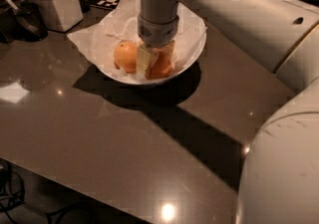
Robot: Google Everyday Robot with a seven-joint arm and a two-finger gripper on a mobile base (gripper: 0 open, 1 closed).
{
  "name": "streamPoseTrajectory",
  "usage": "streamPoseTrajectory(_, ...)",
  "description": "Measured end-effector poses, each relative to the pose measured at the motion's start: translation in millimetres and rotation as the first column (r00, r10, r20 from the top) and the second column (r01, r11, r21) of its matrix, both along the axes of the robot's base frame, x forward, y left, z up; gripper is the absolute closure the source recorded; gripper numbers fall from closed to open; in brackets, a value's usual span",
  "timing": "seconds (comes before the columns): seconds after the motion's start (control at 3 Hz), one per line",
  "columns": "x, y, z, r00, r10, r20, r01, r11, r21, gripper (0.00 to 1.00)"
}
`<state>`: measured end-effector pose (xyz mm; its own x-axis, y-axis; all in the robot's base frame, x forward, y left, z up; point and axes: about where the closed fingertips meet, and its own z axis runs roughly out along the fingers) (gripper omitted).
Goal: Pick orange from white bowl
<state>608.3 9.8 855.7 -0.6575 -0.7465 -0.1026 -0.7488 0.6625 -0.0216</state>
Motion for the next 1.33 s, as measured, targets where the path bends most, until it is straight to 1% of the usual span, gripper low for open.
streamPoseTrajectory(0.33, -7, 2, 21, 0.9988, 0.027, 0.042, -0.030, 0.998, 0.058, 1.00)
streamPoseTrajectory(0.67, -14, -2, 45, 0.9966, 0.050, 0.066, -0.058, 0.990, 0.126, 1.00)
streamPoseTrajectory(1.0, -30, 0, 73, 0.9850, 0.134, 0.109, -0.156, 0.963, 0.221, 1.00)
streamPoseTrajectory(1.33, -33, 3, 76, 0.9779, 0.172, 0.119, -0.196, 0.952, 0.237, 1.00)
